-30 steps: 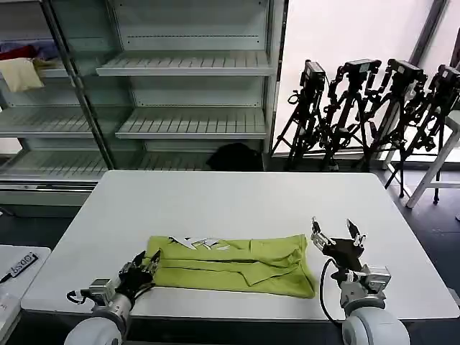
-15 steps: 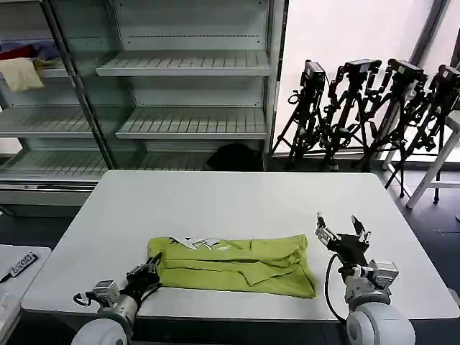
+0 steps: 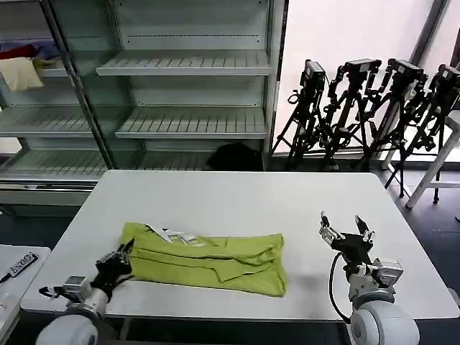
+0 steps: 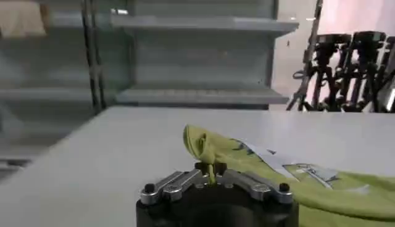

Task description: Fold and organize the clothes.

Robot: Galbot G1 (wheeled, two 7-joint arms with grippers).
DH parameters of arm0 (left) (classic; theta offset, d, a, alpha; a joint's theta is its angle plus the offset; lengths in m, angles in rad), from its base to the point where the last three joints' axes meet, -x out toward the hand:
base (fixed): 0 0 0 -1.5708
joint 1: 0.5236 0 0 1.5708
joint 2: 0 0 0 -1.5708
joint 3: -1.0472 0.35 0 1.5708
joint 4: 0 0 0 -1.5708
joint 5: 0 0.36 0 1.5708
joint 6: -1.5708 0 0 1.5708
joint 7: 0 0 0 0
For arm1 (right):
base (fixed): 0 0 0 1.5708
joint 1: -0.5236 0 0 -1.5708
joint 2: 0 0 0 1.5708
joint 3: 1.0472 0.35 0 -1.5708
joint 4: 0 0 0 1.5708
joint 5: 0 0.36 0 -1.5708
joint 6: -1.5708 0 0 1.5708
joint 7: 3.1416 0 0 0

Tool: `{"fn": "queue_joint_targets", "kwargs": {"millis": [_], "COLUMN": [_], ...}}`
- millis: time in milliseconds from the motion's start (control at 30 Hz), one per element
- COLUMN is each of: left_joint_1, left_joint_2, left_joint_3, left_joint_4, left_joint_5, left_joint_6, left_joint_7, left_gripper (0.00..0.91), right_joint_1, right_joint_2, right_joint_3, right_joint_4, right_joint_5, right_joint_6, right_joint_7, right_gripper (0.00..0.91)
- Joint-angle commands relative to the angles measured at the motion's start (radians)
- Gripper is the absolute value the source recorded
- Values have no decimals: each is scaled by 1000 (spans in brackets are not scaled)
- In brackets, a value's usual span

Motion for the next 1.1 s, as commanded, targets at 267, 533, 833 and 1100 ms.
{"fn": "queue_joint_targets", "kwargs": {"millis": [267,533,833,1100], "left_joint_1": [-65,-8,-33,-64], "left_joint_2": [250,178,136,121], "left_joint_3": [-269,-147,130,271], "left_joint_4": [51,-138,-307,-253], "left_joint_5": [204,212,184,170], "left_joint_6": [-40,22,141,188], "left_joint_7": [108,117,85,55], "left_gripper": [0,0,0,0], "right_joint_1": [-10,-19,-53,-81], "right_joint_2": [0,9,8,7], "right_joint_3": [11,9,25,34], "right_joint_4": [-2,8,23,31], "right_joint_5": [6,5,5,4], "right_joint_6": [-1,-3,1,7], "right_joint_7": [-1,4,-2,-10], "right_gripper": [907,907,907,907]}}
